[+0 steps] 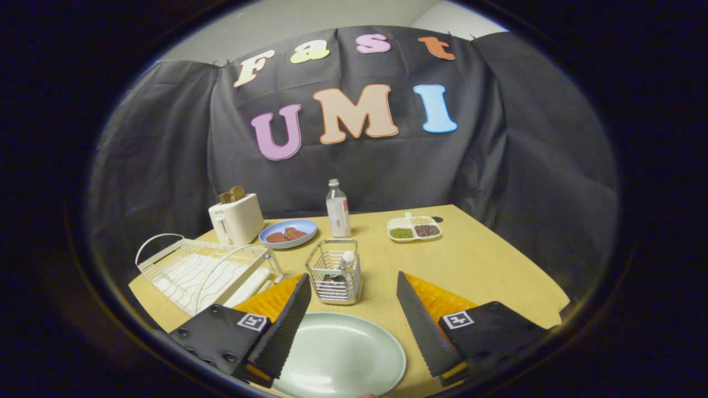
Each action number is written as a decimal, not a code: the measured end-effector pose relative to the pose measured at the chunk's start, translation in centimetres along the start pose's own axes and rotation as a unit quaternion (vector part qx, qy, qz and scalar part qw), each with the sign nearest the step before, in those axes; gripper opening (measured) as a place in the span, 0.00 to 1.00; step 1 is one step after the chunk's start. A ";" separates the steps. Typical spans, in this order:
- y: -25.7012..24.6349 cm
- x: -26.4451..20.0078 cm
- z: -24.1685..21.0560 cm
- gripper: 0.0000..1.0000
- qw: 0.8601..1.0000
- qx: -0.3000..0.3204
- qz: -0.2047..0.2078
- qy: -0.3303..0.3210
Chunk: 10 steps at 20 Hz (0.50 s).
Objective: Take the plate from the dish rack, then take the spoon from the basket and place it into the plate.
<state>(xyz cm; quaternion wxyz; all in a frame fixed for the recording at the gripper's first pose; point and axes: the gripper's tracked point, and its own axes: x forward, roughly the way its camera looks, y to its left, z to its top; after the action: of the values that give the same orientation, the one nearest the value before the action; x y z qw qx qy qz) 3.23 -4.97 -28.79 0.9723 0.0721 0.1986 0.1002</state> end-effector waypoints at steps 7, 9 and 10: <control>1.1 3.3 0.1 0.98 0.999 0.027 0.017 -0.001; 1.1 4.2 0.3 0.98 0.999 0.035 0.018 -0.003; 1.0 4.8 0.4 0.98 0.999 0.040 0.016 -0.003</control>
<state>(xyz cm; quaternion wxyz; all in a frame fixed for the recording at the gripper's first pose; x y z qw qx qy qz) 7.57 -2.93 -30.09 0.9675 0.1142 0.1985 0.1076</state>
